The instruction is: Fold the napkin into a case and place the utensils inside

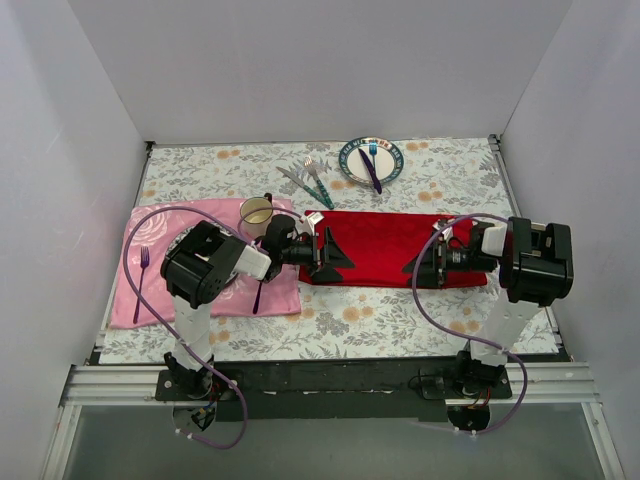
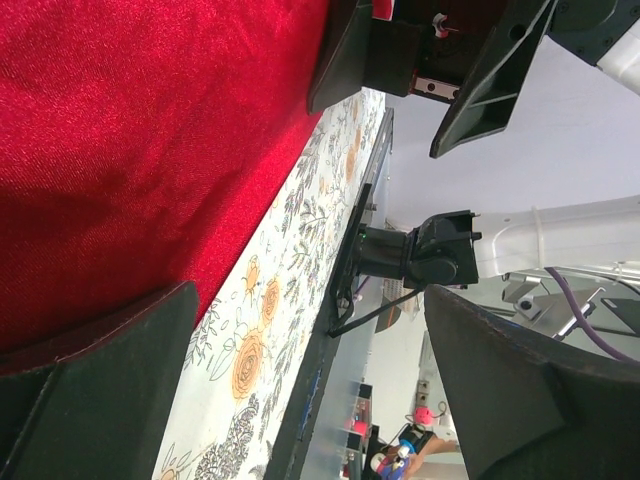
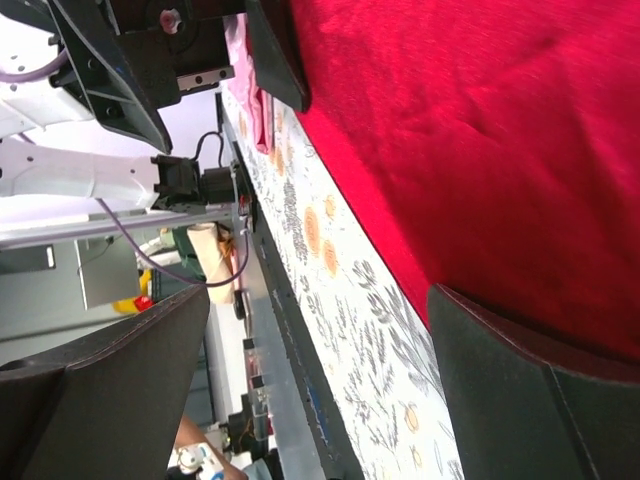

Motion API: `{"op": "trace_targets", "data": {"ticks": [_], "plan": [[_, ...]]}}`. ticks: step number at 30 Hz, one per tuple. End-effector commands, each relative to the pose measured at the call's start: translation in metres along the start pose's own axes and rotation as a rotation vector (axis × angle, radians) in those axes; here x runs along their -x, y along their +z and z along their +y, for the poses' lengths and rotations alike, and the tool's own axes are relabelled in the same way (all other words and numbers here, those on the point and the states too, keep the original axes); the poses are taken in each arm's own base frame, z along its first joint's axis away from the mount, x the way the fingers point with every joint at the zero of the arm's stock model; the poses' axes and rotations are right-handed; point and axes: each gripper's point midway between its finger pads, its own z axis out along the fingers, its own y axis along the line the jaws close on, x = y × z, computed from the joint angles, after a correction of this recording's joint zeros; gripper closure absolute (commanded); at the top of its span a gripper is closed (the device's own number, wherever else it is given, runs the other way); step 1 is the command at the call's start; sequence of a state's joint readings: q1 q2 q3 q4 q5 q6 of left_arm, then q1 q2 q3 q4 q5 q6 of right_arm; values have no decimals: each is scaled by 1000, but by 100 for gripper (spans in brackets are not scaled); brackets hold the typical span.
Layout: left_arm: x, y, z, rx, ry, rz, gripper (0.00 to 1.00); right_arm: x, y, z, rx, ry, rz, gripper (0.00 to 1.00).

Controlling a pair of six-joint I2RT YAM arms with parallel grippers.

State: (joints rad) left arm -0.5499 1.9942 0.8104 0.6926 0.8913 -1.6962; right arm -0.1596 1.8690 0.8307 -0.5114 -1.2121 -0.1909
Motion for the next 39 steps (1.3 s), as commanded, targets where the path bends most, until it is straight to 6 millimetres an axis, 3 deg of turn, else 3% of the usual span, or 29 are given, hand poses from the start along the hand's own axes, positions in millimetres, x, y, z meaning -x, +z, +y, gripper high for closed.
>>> {"op": "trace_targets", "data": {"ticks": [1, 9, 23, 29, 34, 39], "plan": [[-5, -7, 29, 95, -50, -23, 2, -12, -18, -27, -102, -17, 24, 1], [-7, -7, 32, 103, -57, -24, 2, 7, -52, -45, -138, 15, -40, 1], [-8, -11, 36, 107, -75, -25, 2, 15, -106, -73, -210, 97, -107, 1], [-7, -14, 35, 105, -75, -28, 2, 16, -114, -84, -234, 111, -122, 2], [-4, -19, 16, 78, -14, -24, 2, 19, -115, -90, -256, 126, -135, 1], [-6, -26, 15, 74, -14, -13, 2, 19, -115, -95, -281, 151, -143, 1]]}}
